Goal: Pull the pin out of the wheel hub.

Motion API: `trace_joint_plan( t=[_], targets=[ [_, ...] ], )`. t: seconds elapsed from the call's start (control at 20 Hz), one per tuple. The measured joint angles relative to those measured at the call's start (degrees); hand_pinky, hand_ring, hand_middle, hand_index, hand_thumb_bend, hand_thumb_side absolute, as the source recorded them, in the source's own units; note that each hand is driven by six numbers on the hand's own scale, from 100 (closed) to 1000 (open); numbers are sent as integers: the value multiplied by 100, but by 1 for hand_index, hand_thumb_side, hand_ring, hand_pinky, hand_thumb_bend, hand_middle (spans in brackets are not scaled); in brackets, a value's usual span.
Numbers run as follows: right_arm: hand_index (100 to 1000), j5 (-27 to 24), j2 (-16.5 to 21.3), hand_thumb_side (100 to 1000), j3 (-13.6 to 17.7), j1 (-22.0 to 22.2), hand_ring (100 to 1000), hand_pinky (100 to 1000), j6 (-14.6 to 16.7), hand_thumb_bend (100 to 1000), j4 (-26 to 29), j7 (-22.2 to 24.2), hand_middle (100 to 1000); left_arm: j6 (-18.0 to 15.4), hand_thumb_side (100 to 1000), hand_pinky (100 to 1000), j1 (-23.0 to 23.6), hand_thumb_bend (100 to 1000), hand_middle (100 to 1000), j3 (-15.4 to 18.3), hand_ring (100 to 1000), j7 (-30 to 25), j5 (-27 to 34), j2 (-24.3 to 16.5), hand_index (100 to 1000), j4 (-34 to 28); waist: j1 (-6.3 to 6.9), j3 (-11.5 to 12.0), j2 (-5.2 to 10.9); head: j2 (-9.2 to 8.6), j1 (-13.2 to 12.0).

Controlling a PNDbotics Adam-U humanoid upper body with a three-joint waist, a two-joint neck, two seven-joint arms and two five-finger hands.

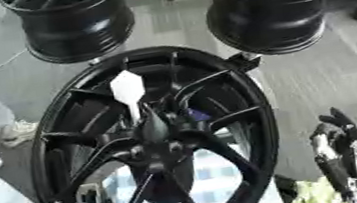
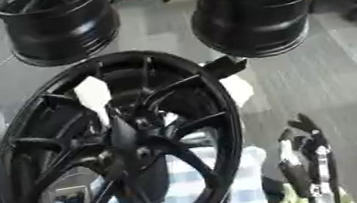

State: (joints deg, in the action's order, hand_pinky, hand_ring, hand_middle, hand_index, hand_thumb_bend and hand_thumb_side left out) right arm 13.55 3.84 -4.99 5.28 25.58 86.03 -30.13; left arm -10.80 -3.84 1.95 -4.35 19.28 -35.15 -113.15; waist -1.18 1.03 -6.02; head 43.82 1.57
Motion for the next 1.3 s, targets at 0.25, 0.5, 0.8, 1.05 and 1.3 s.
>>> trace_joint_plan(
  t=[0.25, 0.5, 0.8, 1.05, 1.3],
  targets=[
    [896, -1, 4, 520, -36, 0, 538, 519, 9, 100, -1, 35, 730, 84, 772, 773, -627, 228, 832, -730, 762, -938, -66, -1158, 967, -49, 11, -131, 4, 0, -72],
    [896, -7, 5, 518, -69, 0, 538, 519, 10, 100, -1, 65, 730, 603, 765, 797, -1263, 351, 853, -1375, 783, -1305, -708, -1683, 985, -52, 0, -233, 20, 0, -132],
    [896, -12, 5, 518, -78, 0, 539, 520, 16, 100, -2, 89, 730, 1216, 717, 813, -1824, 397, 868, -1882, 802, -1094, -1735, -1720, 989, -53, -4, -266, 30, 0, -158],
    [896, -13, 5, 518, -103, -1, 539, 520, 32, 100, -4, 110, 731, 1679, 713, 811, -2056, 420, 868, -2184, 801, -704, -2544, -1537, 991, 58, -4, -275, 40, 0, -165],
    [896, -15, 5, 518, -104, 0, 538, 520, 25, 100, -4, 124, 730, 1878, 682, 810, -2204, 384, 867, -2366, 801, -442, -3007, -1276, 988, 511, -21, -278, 48, 0, -166]
  ],
)
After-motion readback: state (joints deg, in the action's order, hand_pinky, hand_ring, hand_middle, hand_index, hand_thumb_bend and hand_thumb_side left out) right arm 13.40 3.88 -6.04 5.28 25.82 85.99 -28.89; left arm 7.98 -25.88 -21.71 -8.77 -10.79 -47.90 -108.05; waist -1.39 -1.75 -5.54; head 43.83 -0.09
